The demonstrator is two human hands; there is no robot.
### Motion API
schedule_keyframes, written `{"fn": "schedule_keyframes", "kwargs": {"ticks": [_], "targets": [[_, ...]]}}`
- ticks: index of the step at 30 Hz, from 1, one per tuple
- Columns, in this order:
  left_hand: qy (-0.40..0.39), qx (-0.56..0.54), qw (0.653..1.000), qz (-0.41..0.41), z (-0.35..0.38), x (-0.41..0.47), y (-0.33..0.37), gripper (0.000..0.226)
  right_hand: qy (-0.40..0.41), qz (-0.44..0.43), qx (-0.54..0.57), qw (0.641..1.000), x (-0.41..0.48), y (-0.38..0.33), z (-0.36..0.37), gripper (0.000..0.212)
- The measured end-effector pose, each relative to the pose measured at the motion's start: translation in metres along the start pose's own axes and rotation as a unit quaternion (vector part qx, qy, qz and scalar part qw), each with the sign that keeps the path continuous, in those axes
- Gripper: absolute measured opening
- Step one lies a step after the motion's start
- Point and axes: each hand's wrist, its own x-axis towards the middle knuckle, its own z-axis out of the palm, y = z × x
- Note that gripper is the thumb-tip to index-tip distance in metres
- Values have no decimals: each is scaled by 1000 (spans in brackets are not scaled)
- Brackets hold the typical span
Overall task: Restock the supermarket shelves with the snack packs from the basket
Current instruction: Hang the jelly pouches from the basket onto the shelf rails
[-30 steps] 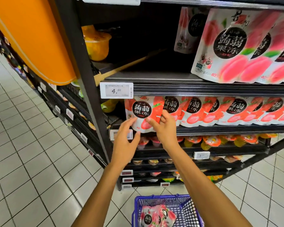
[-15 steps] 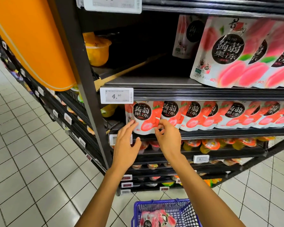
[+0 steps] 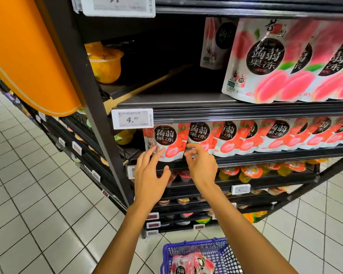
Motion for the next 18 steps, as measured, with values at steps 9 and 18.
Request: {"fn": "schedule_keyframes", "kwargs": {"ticks": [9, 18], "targets": [[30, -12, 999, 1, 5, -3, 4, 46, 3, 8, 40, 999, -5, 6, -2, 22], [14, -71, 997, -12, 47, -52, 5, 32, -54, 70, 97, 991, -47, 80, -10, 13]]}}
